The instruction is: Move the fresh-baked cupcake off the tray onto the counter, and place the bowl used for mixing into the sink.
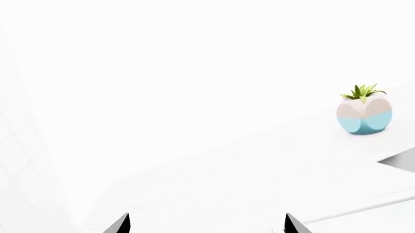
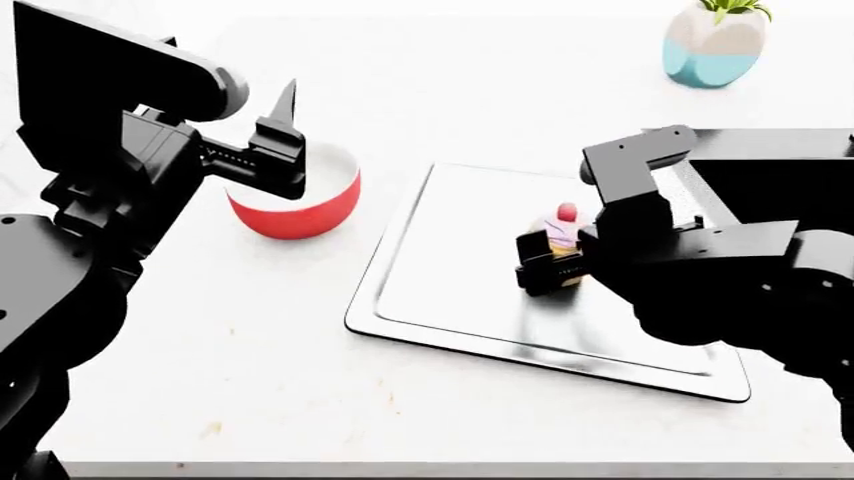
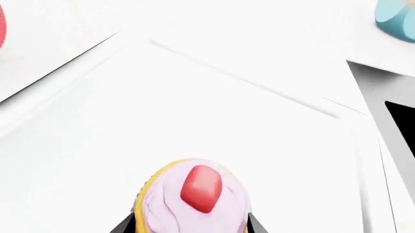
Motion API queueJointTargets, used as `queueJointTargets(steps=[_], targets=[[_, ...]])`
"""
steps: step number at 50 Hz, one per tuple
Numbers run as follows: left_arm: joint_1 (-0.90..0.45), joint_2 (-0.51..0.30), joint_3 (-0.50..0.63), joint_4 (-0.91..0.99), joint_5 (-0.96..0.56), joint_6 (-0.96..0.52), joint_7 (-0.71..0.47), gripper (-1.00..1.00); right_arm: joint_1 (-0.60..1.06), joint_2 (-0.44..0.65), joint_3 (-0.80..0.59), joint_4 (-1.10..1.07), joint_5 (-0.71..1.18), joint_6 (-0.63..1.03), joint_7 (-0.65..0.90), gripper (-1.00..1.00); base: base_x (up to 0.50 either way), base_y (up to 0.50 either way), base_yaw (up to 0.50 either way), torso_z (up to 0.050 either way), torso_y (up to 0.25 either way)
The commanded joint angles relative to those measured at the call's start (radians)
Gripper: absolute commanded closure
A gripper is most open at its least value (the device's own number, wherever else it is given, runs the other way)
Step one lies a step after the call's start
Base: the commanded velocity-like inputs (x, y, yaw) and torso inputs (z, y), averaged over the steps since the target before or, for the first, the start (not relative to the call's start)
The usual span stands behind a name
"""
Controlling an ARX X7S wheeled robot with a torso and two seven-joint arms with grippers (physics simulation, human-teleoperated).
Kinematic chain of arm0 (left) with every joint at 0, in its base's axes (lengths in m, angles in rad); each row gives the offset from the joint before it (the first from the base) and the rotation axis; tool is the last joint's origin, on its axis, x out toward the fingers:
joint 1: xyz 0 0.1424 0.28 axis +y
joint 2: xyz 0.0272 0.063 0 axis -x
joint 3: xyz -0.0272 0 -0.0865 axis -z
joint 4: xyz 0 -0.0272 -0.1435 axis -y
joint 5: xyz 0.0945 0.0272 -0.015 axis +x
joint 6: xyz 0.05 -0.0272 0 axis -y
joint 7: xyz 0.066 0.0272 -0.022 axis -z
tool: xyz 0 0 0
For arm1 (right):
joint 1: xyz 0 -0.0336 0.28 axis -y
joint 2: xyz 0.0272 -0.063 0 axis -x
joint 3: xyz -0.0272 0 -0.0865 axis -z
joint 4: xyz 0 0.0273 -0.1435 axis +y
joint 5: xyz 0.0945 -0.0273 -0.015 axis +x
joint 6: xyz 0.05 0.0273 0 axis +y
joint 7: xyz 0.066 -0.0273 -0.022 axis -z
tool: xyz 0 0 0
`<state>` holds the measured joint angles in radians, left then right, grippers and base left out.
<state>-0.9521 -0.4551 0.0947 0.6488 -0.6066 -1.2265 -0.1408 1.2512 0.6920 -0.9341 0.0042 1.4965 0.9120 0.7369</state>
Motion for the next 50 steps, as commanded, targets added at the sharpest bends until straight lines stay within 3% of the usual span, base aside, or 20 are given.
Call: queueJointTargets(steps=[1,24,30,46,50], targets=[[-0.007,0.001,-0.001,0.000,-0.008,-0.004,-0.005,-1.00,0.030,0.008,0.008,-0.023,0.001,0.018,0.007,1.00,0.00,0.00,0.00,0.000,0.000],[-0.043,-0.011,-0.013,-0.017,-0.023,-0.022,-0.010,-1.00,0.448,-0.021,0.019,0.002,0.238,0.336,0.233,1.00,0.00,0.00,0.00,0.000,0.000],[-0.074,-0.012,-0.039,-0.018,-0.043,-0.047,-0.010,-1.00,0.476,-0.038,0.006,0.023,0.251,0.361,0.239,1.00,0.00,0.00,0.00,0.000,0.000],[-0.062,-0.019,-0.037,-0.011,-0.058,-0.050,-0.011,-1.00,0.464,-0.023,0.004,0.001,0.260,0.347,0.261,1.00,0.49,0.00,0.00,0.000,0.000],[-0.073,-0.008,-0.072,-0.005,-0.102,-0.115,-0.016,-1.00,0.458,-0.020,0.002,-0.003,0.264,0.345,0.261,1.00,0.24,0.00,0.00,0.000,0.000]])
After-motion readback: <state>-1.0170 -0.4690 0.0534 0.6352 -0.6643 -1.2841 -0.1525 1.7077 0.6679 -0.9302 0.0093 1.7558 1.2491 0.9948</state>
